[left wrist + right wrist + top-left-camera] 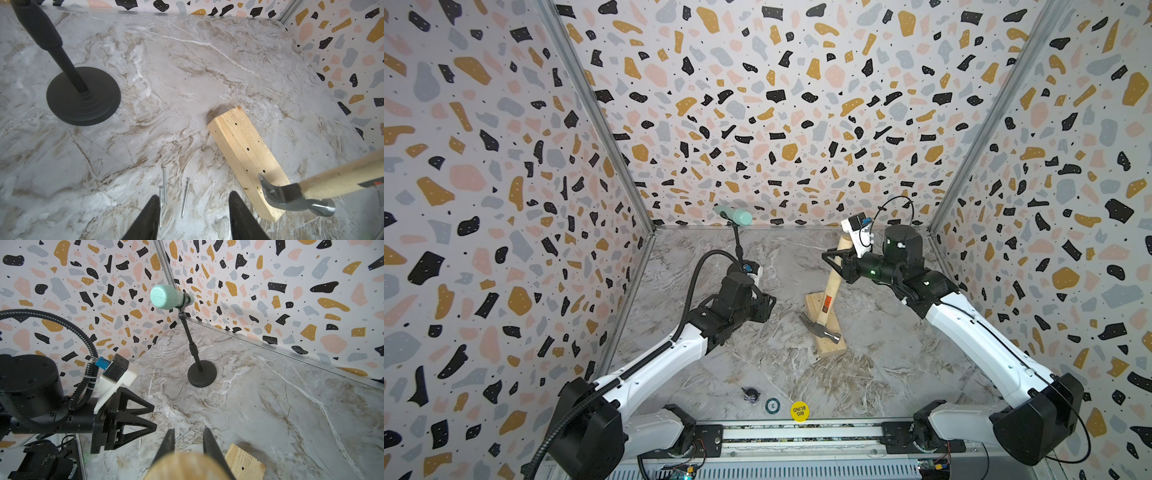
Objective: Use a claw hammer to pull out a nail
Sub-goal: Place the hammer at the center of the board.
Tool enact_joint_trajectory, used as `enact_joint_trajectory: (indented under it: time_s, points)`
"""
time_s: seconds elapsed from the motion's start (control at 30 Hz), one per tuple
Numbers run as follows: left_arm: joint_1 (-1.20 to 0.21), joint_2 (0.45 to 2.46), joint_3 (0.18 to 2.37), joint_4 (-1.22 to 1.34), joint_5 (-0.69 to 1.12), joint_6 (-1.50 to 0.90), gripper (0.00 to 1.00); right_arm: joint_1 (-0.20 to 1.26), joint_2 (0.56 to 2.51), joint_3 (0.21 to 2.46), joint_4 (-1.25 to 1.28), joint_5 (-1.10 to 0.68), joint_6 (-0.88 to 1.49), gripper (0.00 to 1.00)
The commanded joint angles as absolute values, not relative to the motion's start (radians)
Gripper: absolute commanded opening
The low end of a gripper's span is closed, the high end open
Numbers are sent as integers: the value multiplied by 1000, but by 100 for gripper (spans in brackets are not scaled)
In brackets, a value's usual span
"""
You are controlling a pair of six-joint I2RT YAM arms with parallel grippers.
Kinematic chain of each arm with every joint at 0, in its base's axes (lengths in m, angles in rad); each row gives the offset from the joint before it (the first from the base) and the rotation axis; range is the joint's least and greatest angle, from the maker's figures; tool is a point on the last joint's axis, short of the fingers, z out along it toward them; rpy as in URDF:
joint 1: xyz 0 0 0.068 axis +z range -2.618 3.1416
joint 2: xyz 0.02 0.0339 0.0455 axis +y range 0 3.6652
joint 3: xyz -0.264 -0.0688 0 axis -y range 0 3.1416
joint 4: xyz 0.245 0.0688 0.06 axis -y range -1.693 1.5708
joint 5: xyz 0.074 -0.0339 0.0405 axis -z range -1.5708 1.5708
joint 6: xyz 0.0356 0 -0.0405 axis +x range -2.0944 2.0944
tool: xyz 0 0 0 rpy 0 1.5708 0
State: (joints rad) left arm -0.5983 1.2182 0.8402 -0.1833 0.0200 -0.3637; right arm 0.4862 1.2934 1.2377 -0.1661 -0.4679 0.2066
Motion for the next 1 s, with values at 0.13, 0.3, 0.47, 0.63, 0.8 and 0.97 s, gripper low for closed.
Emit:
enact_joint_trajectory:
  time_s: [0.13,0.3,0.47,0.63,0.8,0.97]
  points:
    - [-664,1209,868,-160,-21,-325,50,480,1295,1344,-113,-528,270,0]
    - [-712,1206,885,-154,-50,-316,50,480,1315,1348,-114,-536,283,0]
    - [-774,1211,905,-149,-86,-296,51,479,1333,1347,-100,-557,298,0]
    - [-818,1235,922,-147,-110,-282,52,480,1347,1347,-83,-580,317,0]
    - [-858,1256,934,-140,-128,-277,53,480,1357,1342,-74,-596,330,0]
    - [-894,1283,949,-141,-142,-269,54,480,1362,1335,-52,-612,345,0]
